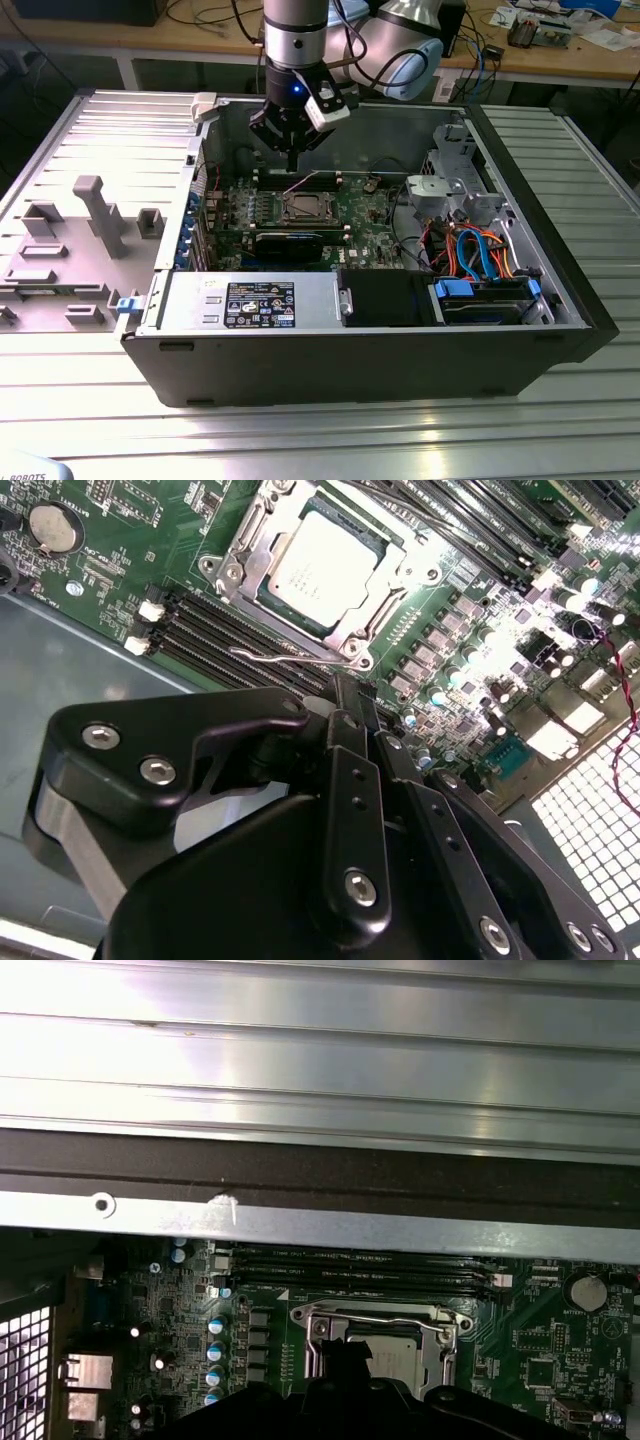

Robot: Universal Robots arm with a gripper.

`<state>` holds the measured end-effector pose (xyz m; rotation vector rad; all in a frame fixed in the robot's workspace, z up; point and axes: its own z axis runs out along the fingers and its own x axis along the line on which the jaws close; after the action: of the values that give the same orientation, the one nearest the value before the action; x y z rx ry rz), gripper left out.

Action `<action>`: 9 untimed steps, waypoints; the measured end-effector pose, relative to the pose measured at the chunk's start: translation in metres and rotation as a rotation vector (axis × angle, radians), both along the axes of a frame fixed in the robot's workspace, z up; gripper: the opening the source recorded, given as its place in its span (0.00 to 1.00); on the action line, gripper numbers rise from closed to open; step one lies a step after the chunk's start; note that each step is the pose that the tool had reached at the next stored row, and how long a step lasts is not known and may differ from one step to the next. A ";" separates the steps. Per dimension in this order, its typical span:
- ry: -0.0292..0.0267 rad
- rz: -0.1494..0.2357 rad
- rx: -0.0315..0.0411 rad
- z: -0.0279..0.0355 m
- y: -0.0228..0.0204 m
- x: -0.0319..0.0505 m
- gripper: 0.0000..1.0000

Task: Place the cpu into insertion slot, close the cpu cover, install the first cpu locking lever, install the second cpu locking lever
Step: 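Install the first cpu locking lever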

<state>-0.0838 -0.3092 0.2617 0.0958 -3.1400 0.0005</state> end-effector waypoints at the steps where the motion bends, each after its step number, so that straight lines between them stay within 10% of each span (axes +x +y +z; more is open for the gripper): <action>1: 0.0000 0.000 0.0000 0.0000 0.0000 0.0000 0.11; 5: -0.0002 0.000 0.0016 -0.0002 0.0000 0.0002 0.11; 7: 0.0000 0.000 0.0361 -0.0003 -0.0005 0.0001 0.11; 9: 0.0000 0.000 0.0530 -0.0005 -0.0008 0.0001 0.11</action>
<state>-0.0837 -0.3100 0.2613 0.0959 -3.1405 -0.0827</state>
